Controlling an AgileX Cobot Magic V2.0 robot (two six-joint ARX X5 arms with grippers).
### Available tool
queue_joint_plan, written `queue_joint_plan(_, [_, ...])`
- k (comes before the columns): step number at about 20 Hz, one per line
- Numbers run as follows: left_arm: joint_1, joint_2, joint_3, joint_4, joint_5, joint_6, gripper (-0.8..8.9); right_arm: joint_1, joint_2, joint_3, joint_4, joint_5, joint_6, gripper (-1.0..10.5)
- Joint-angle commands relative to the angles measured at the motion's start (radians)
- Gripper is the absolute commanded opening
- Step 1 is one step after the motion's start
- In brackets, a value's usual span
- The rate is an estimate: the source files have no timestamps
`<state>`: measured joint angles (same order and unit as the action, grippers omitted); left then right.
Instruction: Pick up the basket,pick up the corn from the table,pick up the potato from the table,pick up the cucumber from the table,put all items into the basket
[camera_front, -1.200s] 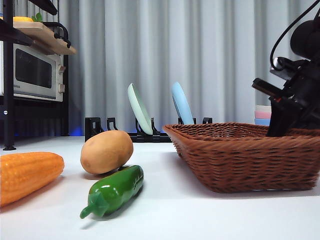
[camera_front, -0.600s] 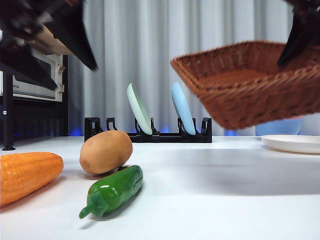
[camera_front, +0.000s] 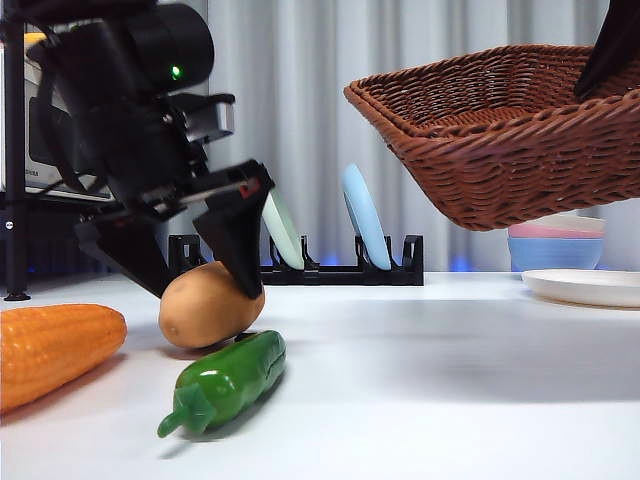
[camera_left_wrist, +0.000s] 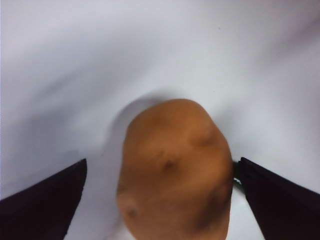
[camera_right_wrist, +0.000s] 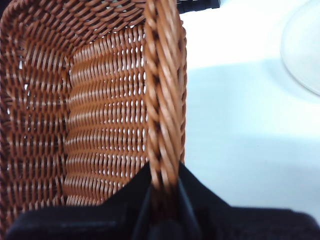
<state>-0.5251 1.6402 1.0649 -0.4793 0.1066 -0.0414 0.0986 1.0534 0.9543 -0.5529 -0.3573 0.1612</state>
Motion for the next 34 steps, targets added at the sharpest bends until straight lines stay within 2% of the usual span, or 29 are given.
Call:
queue_joint_plan(1, [-0.006,0.003,-0.004,0.015,0.0,0.018,4.97,0.0,-0.005,0.0,0.018,-0.007,0.014,-0.2])
queue_joint_plan(2, [-0.006,0.003,-0.004,0.013,0.001,0.02,4.58,0.0,-0.005,0.0,0.018,-0.007,0.014,-0.2])
queue_joint_plan(5, [-0.005,0.003,-0.004,-0.007,0.006,0.066,-0.05,0.0,-0.005,0.0,0.018,-0.007,0.015,-0.2])
queue_joint_plan(9, [-0.004,-0.004,0.003,0.035,0.005,0.099,-0.08,0.001,-0.005,0.0,0.018,-0.008,0.022,-0.2])
queue_joint_plan(13, [0.016,-0.114,0.126,-0.093,0.002,0.098,-0.08,0.003,0.005,0.0,0.028,-0.009,0.026,-0.2])
queue_joint_plan(16, [0.011,-0.26,0.236,-0.132,0.016,0.067,-0.08,0.014,0.037,0.0,0.06,-0.011,0.068,-0.2])
queue_joint_plan(20, [-0.047,-0.39,0.298,-0.056,0.154,-0.02,-0.08,0.08,0.094,0.0,0.104,-0.011,0.114,-0.2])
queue_joint_plan(24, [-0.158,-0.369,0.298,-0.058,0.182,-0.042,-0.08,0.178,0.14,0.0,0.186,-0.011,0.172,-0.2])
queue_joint_plan(26, [-0.23,-0.32,0.298,-0.084,0.159,-0.042,-0.08,0.214,0.143,0.0,0.21,-0.01,0.191,-0.2])
queue_joint_plan(30, [-0.338,-0.202,0.298,-0.138,-0.014,-0.035,-0.08,0.243,0.143,0.0,0.223,-0.01,0.208,-0.2])
queue_joint_plan(34, [-0.392,-0.13,0.298,-0.173,-0.032,-0.019,-0.08,0.243,0.143,0.0,0.217,-0.011,0.209,-0.2])
